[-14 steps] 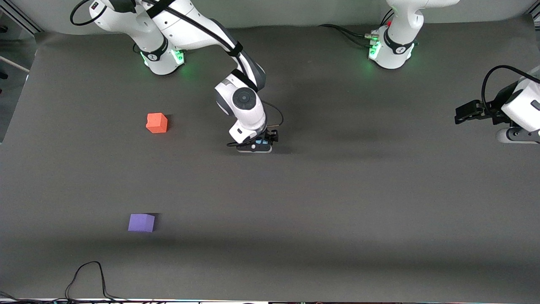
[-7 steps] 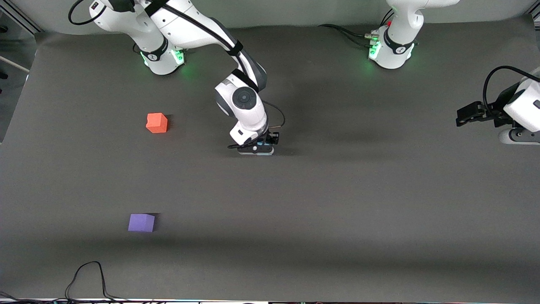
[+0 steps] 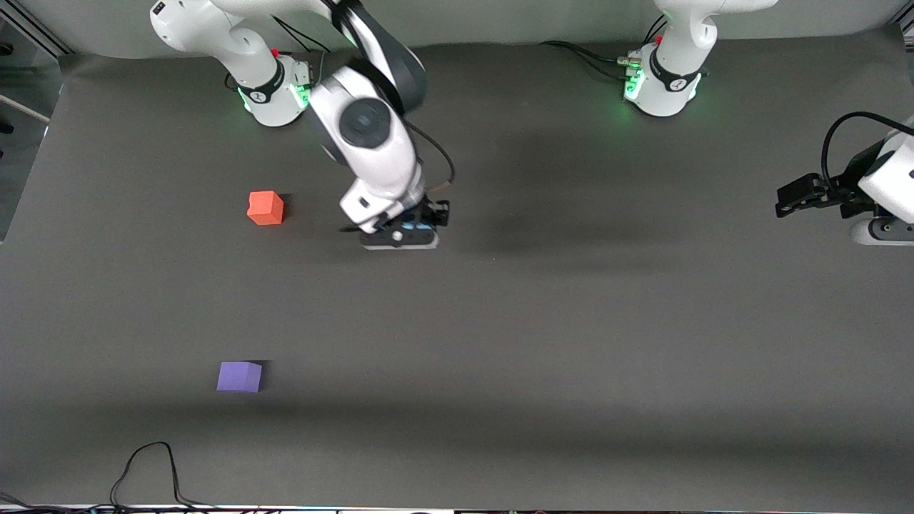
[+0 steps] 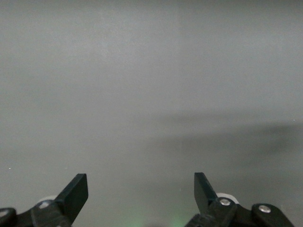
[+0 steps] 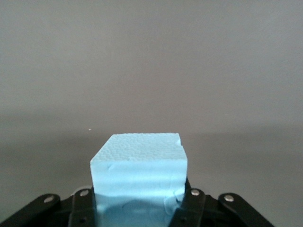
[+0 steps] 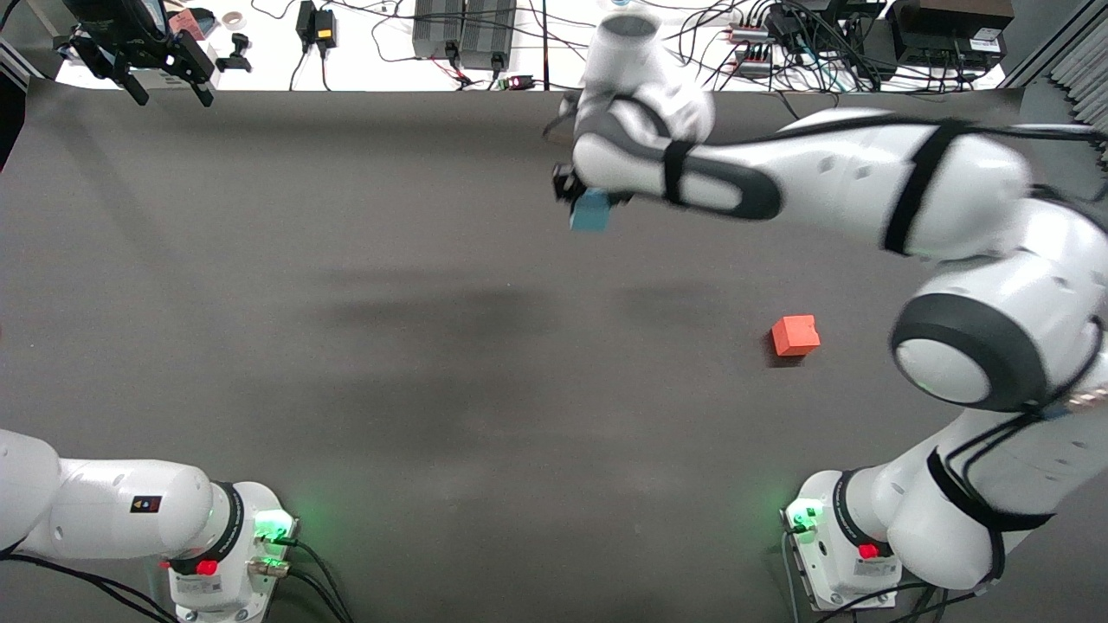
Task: Place blue block between orange and purple blocks
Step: 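Lift the blue block with the right gripper past the orange block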
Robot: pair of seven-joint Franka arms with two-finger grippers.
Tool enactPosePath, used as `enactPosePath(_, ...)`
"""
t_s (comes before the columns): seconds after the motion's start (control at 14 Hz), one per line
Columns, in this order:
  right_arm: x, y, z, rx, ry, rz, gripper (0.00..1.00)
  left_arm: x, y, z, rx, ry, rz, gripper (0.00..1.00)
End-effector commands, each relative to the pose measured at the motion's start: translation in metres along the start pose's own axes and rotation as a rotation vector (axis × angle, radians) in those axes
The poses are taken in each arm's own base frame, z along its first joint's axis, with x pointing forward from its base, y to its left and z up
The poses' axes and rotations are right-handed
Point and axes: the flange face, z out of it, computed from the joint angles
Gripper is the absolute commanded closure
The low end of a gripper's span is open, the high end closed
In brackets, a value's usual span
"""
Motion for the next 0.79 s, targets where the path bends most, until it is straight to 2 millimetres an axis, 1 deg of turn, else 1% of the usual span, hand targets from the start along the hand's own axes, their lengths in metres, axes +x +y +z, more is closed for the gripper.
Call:
enactPosePath(0.0, 0.027, 0.031, -0.078, 0.011, -0.002, -0.035, 0.56, -0.001, -0.001, -0.002, 0.014, 0.000, 0.016, 0.00)
enactPosePath(0.14, 0.038, 0.051, -0.126, 0.001, 0.002, -0.050, 0.55, -0.002, 0.000, -0.004, 0.012, 0.006, 0.019, 0.00)
enactPosePath(0.21, 0.045, 0.064, -0.142, -0.002, 0.007, -0.042, 0.55, -0.001, 0.000, -0.005, 0.013, 0.013, 0.019, 0.00)
enactPosePath(0.29, 0.054, 0.083, -0.155, -0.001, 0.009, -0.018, 0.54, -0.001, 0.000, -0.006, 0.013, 0.014, 0.019, 0.00)
enactPosePath(0.36, 0.053, 0.098, -0.171, 0.004, 0.010, -0.021, 0.53, -0.001, 0.002, -0.006, 0.014, 0.016, 0.023, 0.00)
enactPosePath(0.43, 0.053, 0.111, -0.178, 0.006, 0.010, -0.033, 0.52, -0.001, 0.001, -0.004, 0.014, 0.013, 0.022, 0.00)
enactPosePath(0.5, 0.062, 0.137, -0.183, 0.005, -0.004, -0.015, 0.52, -0.001, 0.001, -0.004, 0.014, 0.013, 0.019, 0.00)
enactPosePath(0.57, 0.063, 0.151, -0.188, 0.006, -0.017, -0.031, 0.52, 0.001, 0.001, -0.003, 0.016, 0.017, 0.020, 0.00)
enactPosePath(0.64, 0.067, 0.177, -0.192, 0.012, -0.027, -0.027, 0.52, 0.002, 0.002, -0.003, 0.016, 0.025, 0.019, 0.00)
enactPosePath(0.71, 0.065, 0.200, -0.197, 0.019, -0.029, -0.024, 0.52, 0.002, 0.002, -0.003, 0.019, 0.023, 0.017, 0.00)
